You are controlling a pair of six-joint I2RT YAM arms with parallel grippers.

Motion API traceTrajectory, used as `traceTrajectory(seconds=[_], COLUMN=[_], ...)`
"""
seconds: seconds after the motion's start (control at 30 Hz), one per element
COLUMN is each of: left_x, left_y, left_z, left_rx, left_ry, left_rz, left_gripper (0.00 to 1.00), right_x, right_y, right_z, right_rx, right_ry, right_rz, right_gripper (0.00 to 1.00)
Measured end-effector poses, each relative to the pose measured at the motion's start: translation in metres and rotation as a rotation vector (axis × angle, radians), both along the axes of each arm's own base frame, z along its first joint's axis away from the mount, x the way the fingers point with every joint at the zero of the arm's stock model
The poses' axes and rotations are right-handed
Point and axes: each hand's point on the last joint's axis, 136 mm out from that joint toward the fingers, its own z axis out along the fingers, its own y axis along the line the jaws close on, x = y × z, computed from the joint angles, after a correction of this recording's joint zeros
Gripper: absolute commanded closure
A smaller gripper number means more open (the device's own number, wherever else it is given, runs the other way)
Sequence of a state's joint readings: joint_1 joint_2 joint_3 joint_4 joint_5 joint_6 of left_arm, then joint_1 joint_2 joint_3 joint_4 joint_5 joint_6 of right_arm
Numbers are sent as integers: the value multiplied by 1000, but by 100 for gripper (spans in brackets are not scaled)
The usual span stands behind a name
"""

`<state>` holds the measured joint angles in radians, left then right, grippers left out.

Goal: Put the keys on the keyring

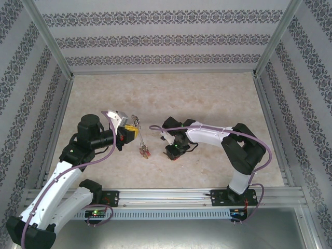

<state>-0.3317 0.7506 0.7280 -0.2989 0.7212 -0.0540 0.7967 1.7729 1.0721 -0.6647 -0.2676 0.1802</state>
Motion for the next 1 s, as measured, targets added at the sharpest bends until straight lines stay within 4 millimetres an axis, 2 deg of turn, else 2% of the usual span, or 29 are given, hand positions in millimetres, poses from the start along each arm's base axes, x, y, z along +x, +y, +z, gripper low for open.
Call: traceTrajectory(seconds=[0.3,0.6,1.0], left_x=[0,0,-1], left_y=[0,0,0], left_z=[0,0,2], left_rx=[0,0,-2], left_ry=[0,0,-6], left_rz=[0,0,0], left_gripper=[100,100,100], right_x=[-1,-3,-2], right_y=[2,5,3], right_z=[1,0,-2], right_rx=[12,13,-1], right_ry=[4,0,-7], right_rz=[3,13,15], right_gripper=[78,74,84])
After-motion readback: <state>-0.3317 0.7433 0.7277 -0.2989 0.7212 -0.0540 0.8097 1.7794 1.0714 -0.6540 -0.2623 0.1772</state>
